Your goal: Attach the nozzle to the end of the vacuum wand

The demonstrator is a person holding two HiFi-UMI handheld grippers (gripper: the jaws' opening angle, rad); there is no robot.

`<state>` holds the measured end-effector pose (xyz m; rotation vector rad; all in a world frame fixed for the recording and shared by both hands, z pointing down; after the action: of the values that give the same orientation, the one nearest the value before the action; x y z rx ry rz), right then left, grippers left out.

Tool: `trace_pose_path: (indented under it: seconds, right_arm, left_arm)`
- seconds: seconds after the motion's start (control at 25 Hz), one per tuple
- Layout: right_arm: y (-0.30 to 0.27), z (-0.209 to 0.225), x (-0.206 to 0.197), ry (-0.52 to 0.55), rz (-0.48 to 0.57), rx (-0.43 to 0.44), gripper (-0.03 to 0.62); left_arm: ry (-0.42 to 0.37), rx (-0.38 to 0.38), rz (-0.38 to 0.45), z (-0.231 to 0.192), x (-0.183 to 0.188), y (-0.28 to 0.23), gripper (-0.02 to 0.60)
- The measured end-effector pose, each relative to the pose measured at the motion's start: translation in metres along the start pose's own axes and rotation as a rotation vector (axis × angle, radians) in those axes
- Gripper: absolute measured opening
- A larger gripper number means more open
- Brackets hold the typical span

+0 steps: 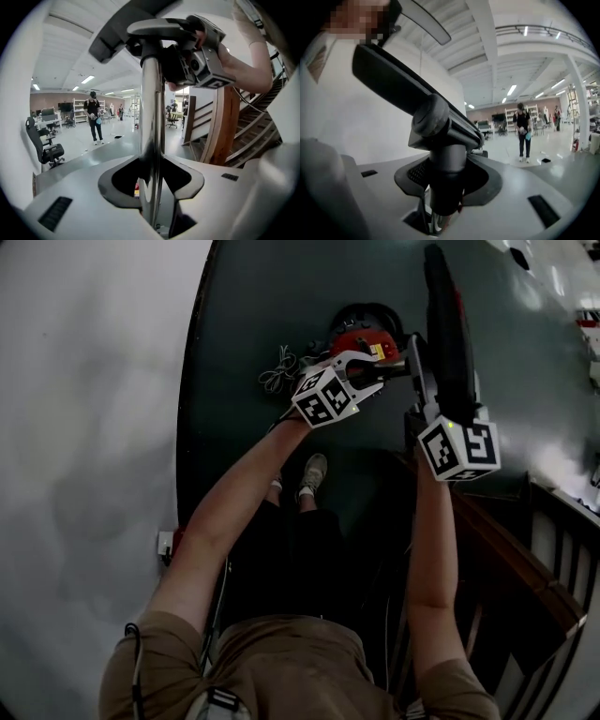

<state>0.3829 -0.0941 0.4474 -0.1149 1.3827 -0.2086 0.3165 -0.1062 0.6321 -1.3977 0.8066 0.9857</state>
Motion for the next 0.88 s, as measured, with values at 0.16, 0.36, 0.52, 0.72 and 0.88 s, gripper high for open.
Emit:
trace_pose_path:
  seconds: [0.16, 0.36, 0.52, 0.72, 0.88]
  right_arm:
    - [0.011, -0.003, -0.001, 0.037, 0.069, 0.010, 0.169]
    - [0.012, -0.004, -0.006, 0.014, -0.057, 0.040, 0.169]
    - [0.004, -0.003, -0.008, -0.032, -0.167, 0.088, 0.169]
    - [-0.001, 0.005, -0.007, -0.129, -0.222, 0.174, 0.167]
    - [0.002, -0.006, -0.010, -0.049, -0.185, 0.148, 0.166]
  left_arm:
    - [-0.026, 0.007, 0.000, -0.001, -0.004, -0.002, 0.153]
    - [-0.070, 0.008, -0.041, -0.004, 0.000, -0.007, 0.153]
    - [-0.084, -0.002, -0.057, -0.006, -0.002, -0.005, 0.153]
    - [-0.081, -0.014, -0.048, 0.001, -0.002, -0.003, 0.153]
    - [-0.078, 0.005, -0.053, 0.001, -0.004, -0.002, 0.153]
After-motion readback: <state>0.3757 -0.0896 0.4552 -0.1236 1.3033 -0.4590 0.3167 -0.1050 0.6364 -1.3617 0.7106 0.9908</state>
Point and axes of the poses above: the fingertips, and each gripper's own axes: y backward along the fingers, z to its right, x out of its top, the point moved 5 cm from there along y, backward along the fingers, and after that the axes turned 10 degrees about x, right-handed, at the moved point
